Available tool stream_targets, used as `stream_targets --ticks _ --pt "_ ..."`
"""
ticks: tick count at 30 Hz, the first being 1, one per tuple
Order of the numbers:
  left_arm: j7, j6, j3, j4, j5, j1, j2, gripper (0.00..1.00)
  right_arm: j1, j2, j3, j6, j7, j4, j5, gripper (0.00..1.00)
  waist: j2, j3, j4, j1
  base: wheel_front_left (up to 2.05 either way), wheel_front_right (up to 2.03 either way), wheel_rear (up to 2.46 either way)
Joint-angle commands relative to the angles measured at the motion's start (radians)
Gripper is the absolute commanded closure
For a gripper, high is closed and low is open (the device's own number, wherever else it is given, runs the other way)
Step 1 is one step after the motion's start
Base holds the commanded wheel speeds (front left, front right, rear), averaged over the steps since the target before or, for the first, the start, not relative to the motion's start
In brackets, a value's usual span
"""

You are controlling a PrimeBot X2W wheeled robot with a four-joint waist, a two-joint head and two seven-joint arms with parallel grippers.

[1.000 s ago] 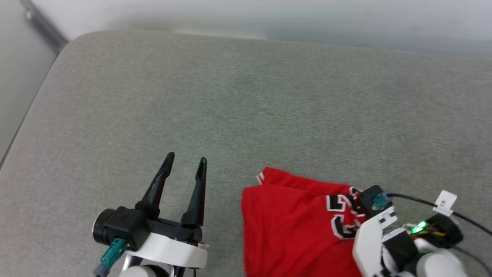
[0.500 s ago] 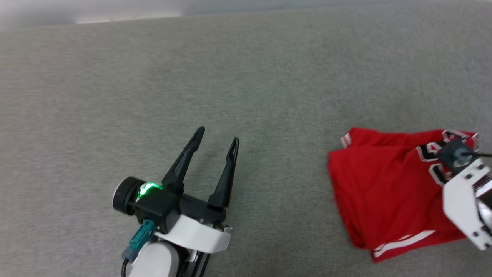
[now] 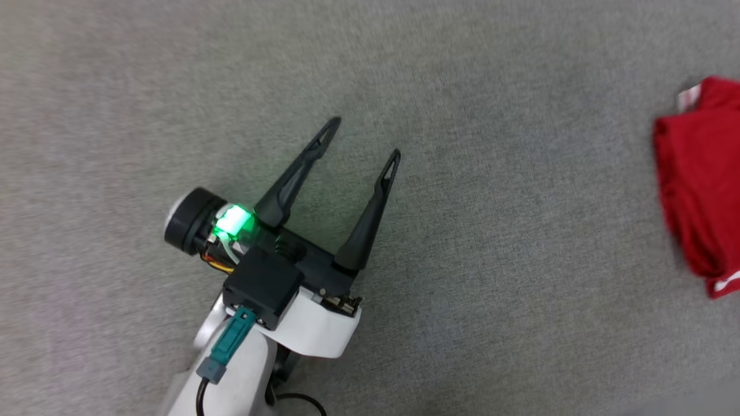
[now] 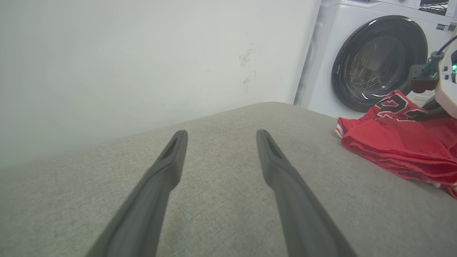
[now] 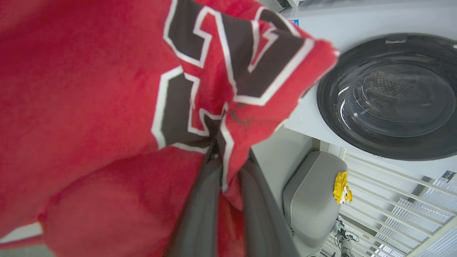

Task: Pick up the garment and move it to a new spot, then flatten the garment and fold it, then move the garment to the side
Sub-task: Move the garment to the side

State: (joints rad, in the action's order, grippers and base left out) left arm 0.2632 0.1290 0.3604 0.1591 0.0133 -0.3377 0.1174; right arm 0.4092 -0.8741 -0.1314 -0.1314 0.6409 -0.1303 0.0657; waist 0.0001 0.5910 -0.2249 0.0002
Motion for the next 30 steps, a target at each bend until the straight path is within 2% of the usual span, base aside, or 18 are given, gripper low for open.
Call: stream_targets --ticks 1,10,16,20,21,22,28,30 --pt "0.000 0.000 0.004 0.012 -0.006 -0.023 0.012 0.00 0.021 -0.001 0.014 0.001 -0.028 -0.038 -0.015 1.00 -0.0001 0.062 -0.035 -0.0002 0.00 0.00 0.00" --pt "-0.036 0.001 0.036 0.098 -0.010 -0.070 0.033 0.00 0.086 0.033 0.143 0.002 -0.189 -0.293 -0.062 1.00 -0.0001 0.126 -0.010 -0.0002 0.00 0.00 0.00" --pt "-0.049 -0.006 0.038 0.111 -0.009 -0.058 0.044 0.00 0.135 0.074 0.180 0.002 -0.274 -0.359 -0.098 1.00 -0.0001 0.128 0.002 -0.0002 0.00 0.00 0.00" --pt "-0.048 -0.012 0.039 0.108 -0.003 -0.052 0.042 0.00 0.167 0.095 0.193 0.002 -0.284 -0.380 -0.134 1.00 -0.0001 0.108 0.010 -0.0002 0.00 0.00 0.00" --pt "-0.045 -0.015 0.039 0.105 -0.001 -0.050 0.041 0.00 0.171 0.100 0.199 0.002 -0.285 -0.381 -0.146 0.65 -0.0001 0.100 0.012 -0.0002 0.00 0.00 0.00" --pt "-0.040 -0.018 0.037 0.102 0.002 -0.046 0.039 0.00 0.175 0.108 0.209 0.002 -0.280 -0.384 -0.156 0.00 -0.0001 0.089 0.013 -0.0002 0.00 0.00 0.00" --pt "-0.018 -0.041 0.026 0.062 0.031 -0.009 0.025 0.00 0.168 0.133 0.229 0.001 -0.276 -0.332 -0.191 0.00 -0.0001 -0.014 0.023 -0.0002 0.00 0.00 0.00" --pt "-0.004 -0.061 -0.006 0.029 0.062 0.028 0.024 0.00 0.167 0.164 0.239 0.001 -0.295 -0.243 -0.165 0.00 -0.0001 -0.105 0.034 -0.0002 0.00 0.00 0.00"
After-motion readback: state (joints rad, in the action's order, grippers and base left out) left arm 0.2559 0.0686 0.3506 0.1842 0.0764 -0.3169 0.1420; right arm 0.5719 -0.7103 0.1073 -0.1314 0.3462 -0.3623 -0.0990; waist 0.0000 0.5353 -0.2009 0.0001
